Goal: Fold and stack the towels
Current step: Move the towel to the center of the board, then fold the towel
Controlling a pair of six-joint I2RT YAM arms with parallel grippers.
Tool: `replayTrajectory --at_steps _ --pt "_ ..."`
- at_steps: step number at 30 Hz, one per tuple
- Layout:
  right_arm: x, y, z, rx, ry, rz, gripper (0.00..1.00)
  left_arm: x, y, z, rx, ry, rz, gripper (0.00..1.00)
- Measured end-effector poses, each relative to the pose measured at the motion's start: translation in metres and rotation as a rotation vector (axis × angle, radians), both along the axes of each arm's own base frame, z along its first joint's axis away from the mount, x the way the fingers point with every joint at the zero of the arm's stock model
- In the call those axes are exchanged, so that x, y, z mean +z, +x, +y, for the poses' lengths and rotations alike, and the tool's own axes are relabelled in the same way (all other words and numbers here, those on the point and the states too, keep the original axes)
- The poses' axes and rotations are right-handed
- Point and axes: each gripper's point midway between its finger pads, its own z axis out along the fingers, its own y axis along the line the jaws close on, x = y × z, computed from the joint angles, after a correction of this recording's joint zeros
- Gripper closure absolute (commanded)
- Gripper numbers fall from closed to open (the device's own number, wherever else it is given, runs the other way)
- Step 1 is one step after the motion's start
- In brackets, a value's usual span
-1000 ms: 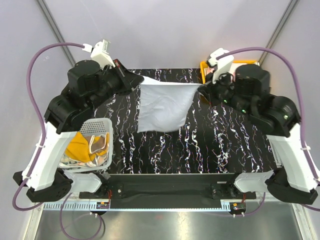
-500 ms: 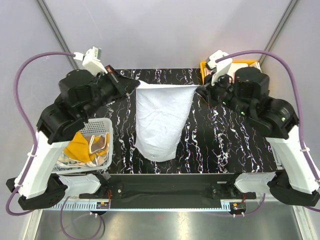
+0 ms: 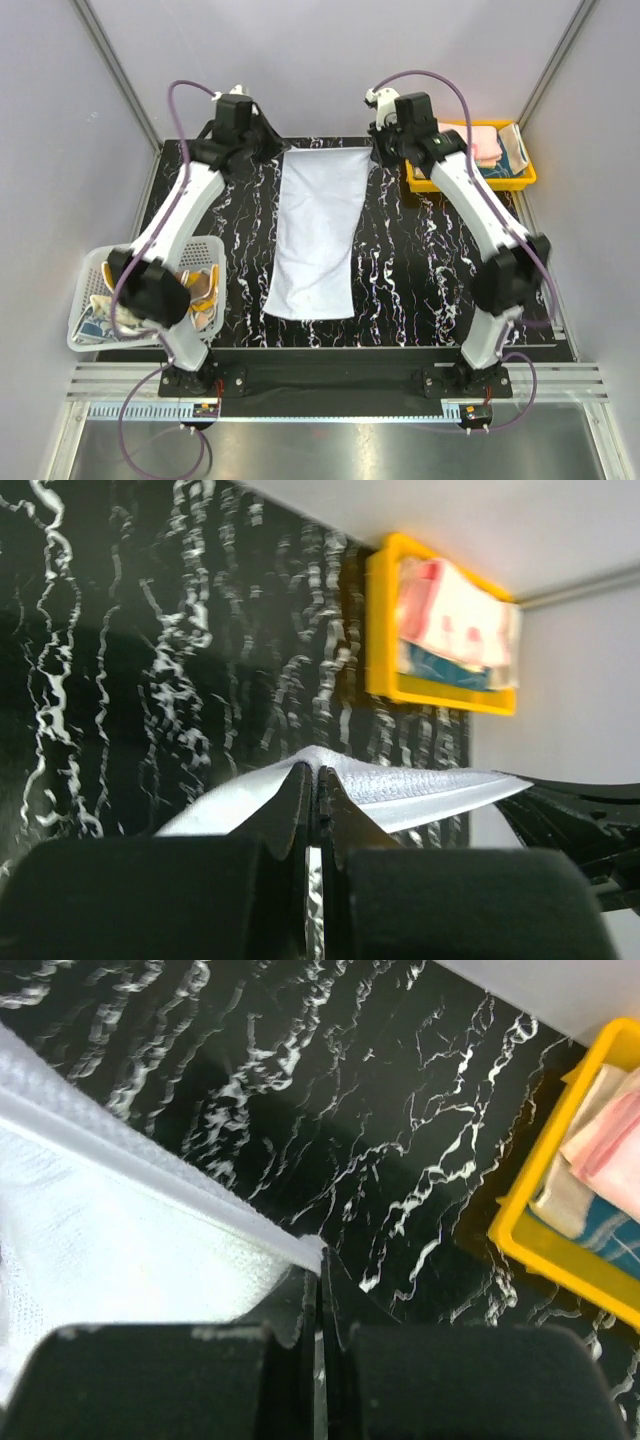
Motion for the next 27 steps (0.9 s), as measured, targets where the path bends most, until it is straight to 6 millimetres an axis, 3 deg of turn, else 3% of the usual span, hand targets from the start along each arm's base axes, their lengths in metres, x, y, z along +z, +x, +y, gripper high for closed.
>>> replayTrajectory --at_steps 3,5,8,11,19,27 --pt "-0.049 0.054 0.004 -0.025 -0.020 0.065 1.00 -0.051 0.045 0.003 0.009 0.008 0.085 1.00" --pt "-0.076 0.078 0.008 -0.035 -0.034 0.094 1.00 -0.076 0.070 0.006 0.011 0.004 0.120 1.00" --pt "-0.111 0.100 0.015 -0.034 -0.054 0.131 1.00 -0.106 0.098 0.014 0.017 -0.004 0.153 1.00" --pt "-0.128 0.108 0.019 -0.031 -0.059 0.150 1.00 -0.129 0.108 0.019 0.009 -0.020 0.185 1.00" --pt "-0.141 0.103 0.021 -0.030 -0.045 0.185 1.00 -0.145 0.114 0.020 -0.006 -0.029 0.191 1.00" --pt "-0.185 0.035 0.034 0.011 -0.057 0.347 1.00 -0.204 0.066 0.032 0.004 0.020 0.353 1.00"
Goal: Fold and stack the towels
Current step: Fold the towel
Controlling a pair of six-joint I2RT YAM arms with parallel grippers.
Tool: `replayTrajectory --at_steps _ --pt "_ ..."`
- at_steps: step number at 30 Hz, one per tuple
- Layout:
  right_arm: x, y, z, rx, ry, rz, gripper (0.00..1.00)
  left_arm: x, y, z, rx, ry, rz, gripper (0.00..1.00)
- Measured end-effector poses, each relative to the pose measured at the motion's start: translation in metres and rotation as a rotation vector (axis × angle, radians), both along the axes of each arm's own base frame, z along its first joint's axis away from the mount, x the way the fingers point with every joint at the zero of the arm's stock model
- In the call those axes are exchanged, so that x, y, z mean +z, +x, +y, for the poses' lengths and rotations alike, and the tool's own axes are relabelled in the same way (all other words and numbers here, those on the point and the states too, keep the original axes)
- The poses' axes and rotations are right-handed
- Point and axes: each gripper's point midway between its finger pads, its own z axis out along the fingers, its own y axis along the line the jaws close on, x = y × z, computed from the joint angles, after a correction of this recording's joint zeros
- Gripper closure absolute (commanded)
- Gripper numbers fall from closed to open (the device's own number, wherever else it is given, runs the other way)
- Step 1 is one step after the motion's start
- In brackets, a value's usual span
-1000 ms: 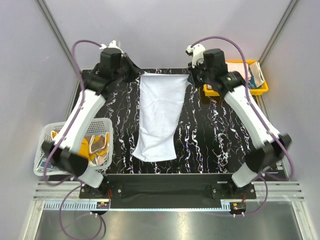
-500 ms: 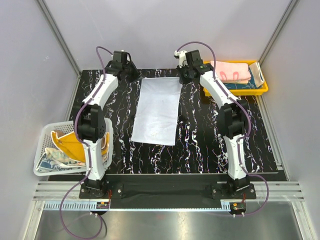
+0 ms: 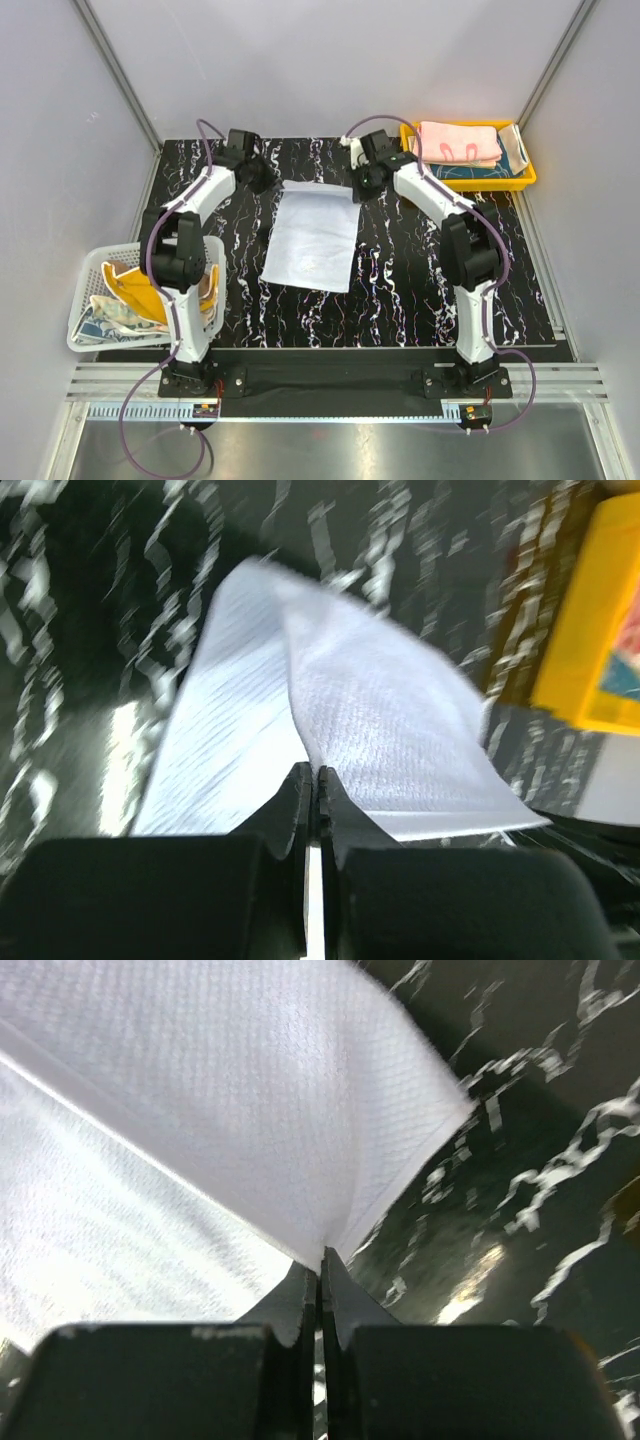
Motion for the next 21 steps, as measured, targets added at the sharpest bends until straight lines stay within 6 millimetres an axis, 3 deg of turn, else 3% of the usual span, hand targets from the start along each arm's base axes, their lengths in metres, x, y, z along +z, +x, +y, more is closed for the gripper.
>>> replayTrajectory --at_steps 5,12,21 --pt "-0.010 -0.044 0.017 0.030 -0.033 0.051 1.00 -0.021 -0.041 0.016 0.028 0.054 0.086 1.00" --pt "-0.017 -0.088 0.029 0.044 -0.084 0.075 1.00 -0.015 -0.079 0.030 0.051 0.089 0.098 1.00" --pt "-0.003 -0.131 0.028 0.042 -0.087 0.062 0.99 -0.017 -0.129 0.028 0.029 0.127 0.123 1.00"
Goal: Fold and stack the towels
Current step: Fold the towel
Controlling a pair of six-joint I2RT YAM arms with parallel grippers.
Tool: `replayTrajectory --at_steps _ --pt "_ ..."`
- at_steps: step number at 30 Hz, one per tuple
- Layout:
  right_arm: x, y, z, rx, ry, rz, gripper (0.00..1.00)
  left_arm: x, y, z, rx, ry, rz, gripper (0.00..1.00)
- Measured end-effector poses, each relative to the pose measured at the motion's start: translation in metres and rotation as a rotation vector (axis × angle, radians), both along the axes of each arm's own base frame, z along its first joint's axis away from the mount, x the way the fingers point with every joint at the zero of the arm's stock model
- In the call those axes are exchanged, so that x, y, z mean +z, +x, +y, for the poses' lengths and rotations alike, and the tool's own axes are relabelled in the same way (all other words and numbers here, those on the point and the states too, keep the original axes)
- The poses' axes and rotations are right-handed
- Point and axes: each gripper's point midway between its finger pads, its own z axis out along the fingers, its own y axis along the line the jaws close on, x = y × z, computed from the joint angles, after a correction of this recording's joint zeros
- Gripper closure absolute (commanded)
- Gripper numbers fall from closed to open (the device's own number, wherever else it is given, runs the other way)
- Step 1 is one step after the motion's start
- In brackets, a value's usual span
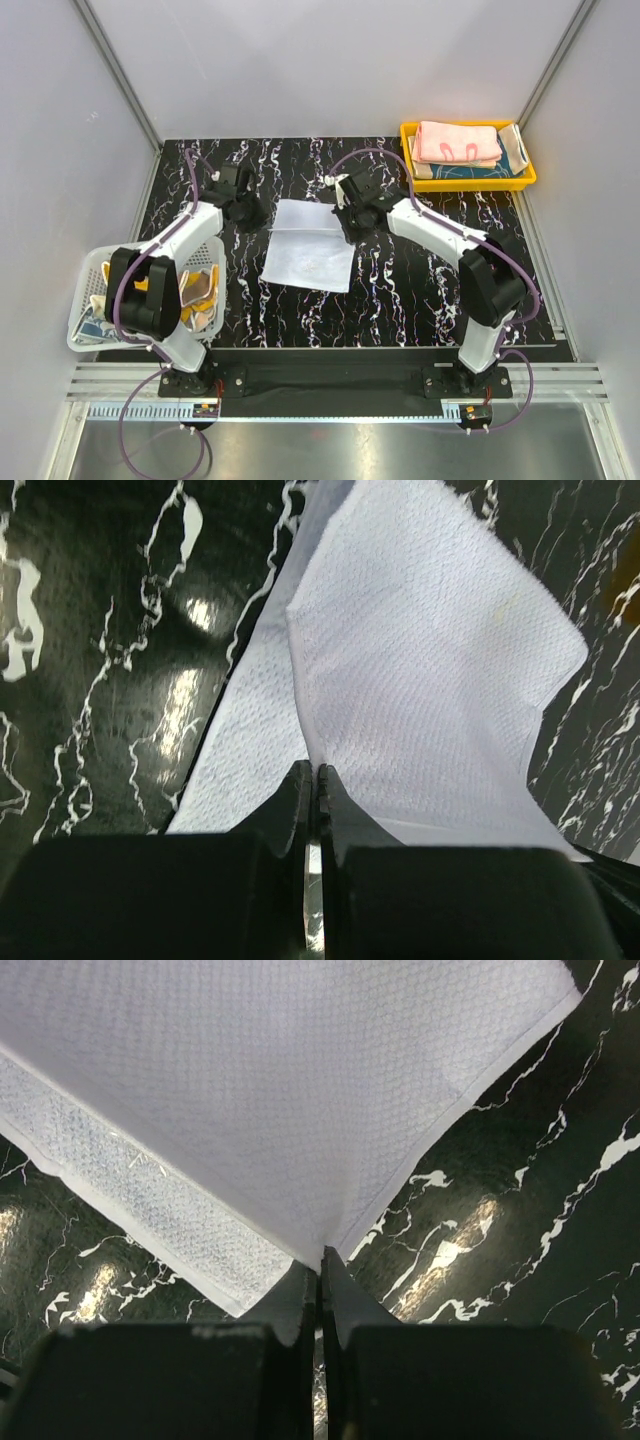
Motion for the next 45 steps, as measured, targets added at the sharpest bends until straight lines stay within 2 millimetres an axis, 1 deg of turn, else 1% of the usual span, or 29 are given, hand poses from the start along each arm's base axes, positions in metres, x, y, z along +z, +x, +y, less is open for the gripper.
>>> replayTrajectory --at_steps 4,9,13,18,23,26,29,33,36,39,41,45 --pt "-0.007 -0.015 0.000 -0.009 -0.008 0.023 0.99 -0.006 -0.015 0.000 -0.008 0.016 0.016 1.00" --pt "-0.023 -0.034 0.003 -0.002 -0.014 0.060 0.99 -0.014 -0.026 0.003 -0.008 0.030 0.042 1.00" --pt "-0.029 -0.040 0.004 -0.008 -0.007 0.072 0.99 -0.019 -0.036 0.003 -0.015 0.037 0.057 1.00" --pt "-0.031 -0.045 0.006 -0.012 -0.001 0.076 0.99 -0.022 -0.045 0.004 -0.020 0.042 0.064 1.00" --pt "-0.027 -0.048 0.007 -0.010 0.001 0.067 0.99 -0.023 -0.049 0.005 -0.021 0.048 0.071 1.00" --pt "-0.019 -0.049 0.007 -0.011 0.011 0.056 0.99 -0.019 -0.050 0.005 -0.026 0.048 0.063 1.00" --pt "-0.004 -0.049 0.007 -0.013 0.031 0.035 0.99 -0.010 -0.049 0.005 -0.028 0.044 0.047 1.00" --pt "0.018 -0.049 0.009 -0.011 0.058 -0.008 0.98 0.006 -0.049 0.005 -0.032 0.036 0.003 1.00" --pt "0.025 -0.052 0.009 -0.011 0.068 -0.017 0.98 0.015 -0.050 0.005 -0.036 0.031 -0.022 1.00" --pt "0.025 -0.056 0.010 -0.008 0.069 -0.013 0.98 0.016 -0.052 0.006 -0.039 0.034 -0.022 1.00" --pt "0.020 -0.061 0.010 -0.005 0.063 -0.002 0.98 0.013 -0.054 0.006 -0.042 0.034 -0.018 1.00" --pt "0.006 -0.071 0.012 0.005 0.061 0.028 0.97 -0.002 -0.066 0.008 -0.047 0.037 0.014 0.97"
